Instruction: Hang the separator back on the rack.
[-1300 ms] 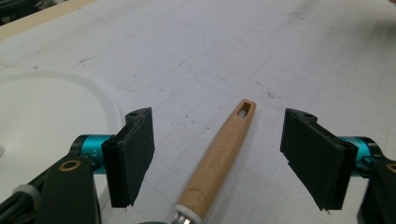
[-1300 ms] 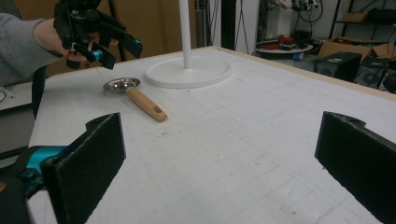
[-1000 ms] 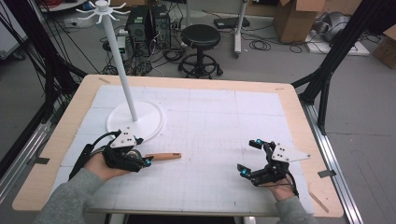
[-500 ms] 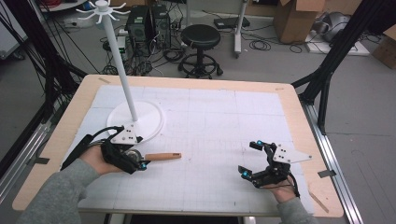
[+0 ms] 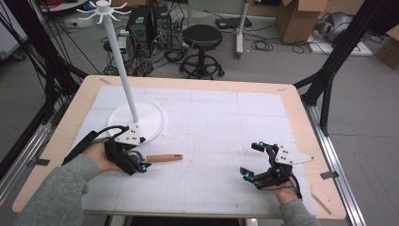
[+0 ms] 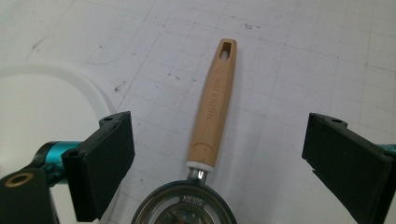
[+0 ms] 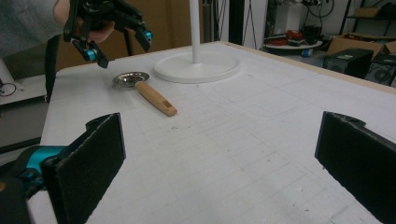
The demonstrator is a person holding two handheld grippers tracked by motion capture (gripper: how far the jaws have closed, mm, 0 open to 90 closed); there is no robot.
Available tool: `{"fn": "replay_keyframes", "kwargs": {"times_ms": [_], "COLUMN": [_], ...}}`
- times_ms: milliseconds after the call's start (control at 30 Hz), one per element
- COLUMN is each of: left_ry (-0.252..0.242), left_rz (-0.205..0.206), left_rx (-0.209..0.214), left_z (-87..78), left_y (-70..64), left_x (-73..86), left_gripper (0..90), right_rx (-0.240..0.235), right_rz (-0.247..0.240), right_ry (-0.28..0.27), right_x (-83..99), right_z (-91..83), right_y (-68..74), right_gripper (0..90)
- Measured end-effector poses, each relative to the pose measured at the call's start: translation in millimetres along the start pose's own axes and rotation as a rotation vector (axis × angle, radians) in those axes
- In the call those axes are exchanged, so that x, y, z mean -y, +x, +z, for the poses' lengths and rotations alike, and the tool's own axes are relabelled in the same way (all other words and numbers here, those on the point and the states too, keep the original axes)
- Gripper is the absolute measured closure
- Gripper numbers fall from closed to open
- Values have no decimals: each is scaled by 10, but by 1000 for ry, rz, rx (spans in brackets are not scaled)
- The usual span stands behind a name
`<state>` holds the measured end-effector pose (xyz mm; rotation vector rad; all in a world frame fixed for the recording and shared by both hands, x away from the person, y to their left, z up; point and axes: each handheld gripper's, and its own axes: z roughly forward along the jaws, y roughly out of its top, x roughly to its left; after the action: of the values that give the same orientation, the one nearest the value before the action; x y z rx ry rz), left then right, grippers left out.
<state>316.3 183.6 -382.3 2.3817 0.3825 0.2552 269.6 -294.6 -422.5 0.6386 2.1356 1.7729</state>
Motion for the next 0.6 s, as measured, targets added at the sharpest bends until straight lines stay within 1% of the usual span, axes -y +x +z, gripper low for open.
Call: {"fn": "replay_keyframes", "kwargs": {"times_ms": [33,100,133,167,267,300,333,367,400,467,500,600], "left_ry": [3,6,15,12,39,38,51,49,61,68,78,87], "left_rz": [5,-2,4,3,31,26,40,44,47,39,41,58], "left_rx": [1,3,6,13,30,41,49,55,61,57,60,70], "left_z": [4,13,12,23,52,70,83,97,109,148,157,172], "left_y": [13,30,43,47,75,75,84,89,93,98,103,122], "left_x": [7,15,18,24,34,40,45,51,54,60,58,58], "left_gripper": [98,98,98,100,131,137,145,151,153,157,156,169], "right_rx": [-2,1,1,1,3,3,1,2,1,0,-2,-5], "right_rz": [3,2,1,3,1,1,6,5,4,5,7,15], "right_ry": [1,3,3,2,1,1,3,5,5,5,5,2], "right_x": [1,3,3,3,3,3,3,4,4,4,5,8], "right_z": [2,5,6,7,5,5,4,4,5,6,7,15], "right_y": [0,-1,-2,-1,-8,-8,-5,-4,-4,-4,-4,-14], "right_gripper": [8,8,8,8,8,8,8,8,8,8,8,8]}}
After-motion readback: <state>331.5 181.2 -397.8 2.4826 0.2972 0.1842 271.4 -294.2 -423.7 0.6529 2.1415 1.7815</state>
